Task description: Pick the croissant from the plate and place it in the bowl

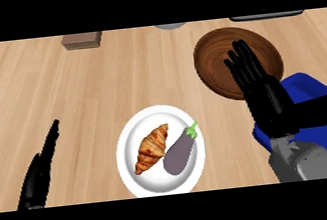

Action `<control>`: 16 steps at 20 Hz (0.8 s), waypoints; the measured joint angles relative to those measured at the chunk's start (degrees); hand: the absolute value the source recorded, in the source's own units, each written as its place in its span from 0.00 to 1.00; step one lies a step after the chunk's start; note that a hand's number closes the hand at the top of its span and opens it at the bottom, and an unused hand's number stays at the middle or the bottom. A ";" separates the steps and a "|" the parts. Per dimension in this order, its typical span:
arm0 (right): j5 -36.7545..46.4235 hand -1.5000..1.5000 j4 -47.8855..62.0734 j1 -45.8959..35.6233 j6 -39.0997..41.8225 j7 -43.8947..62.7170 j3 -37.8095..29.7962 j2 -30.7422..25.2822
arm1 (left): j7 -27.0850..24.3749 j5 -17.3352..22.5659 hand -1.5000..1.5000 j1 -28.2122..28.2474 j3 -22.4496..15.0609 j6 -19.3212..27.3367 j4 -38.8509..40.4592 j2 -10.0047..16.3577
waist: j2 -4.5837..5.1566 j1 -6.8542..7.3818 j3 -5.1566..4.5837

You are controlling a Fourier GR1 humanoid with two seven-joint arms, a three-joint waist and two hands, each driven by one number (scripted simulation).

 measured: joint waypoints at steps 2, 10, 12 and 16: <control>0.57 1.00 1.96 -0.65 0.76 -0.01 0.73 0.67 | 1.20 -0.51 0.50 -1.41 0.72 0.12 -1.32 0.10 | -0.19 -0.05 -0.50; 15.61 0.00 9.76 0.72 -6.77 1.77 4.20 -4.41 | 5.66 2.06 0.50 -9.85 5.83 0.34 -7.05 0.42 | -0.75 -1.50 -1.52; 19.61 0.00 8.60 2.88 -10.02 0.60 6.38 -2.96 | 7.60 2.71 0.50 -11.37 7.01 -0.39 -8.09 0.60 | -0.70 -1.27 -1.42; 26.69 0.00 5.18 4.10 -9.47 1.98 12.10 -4.96 | 10.10 2.16 0.50 -14.23 7.12 -0.30 -8.52 -0.50 | -0.70 -1.12 -1.38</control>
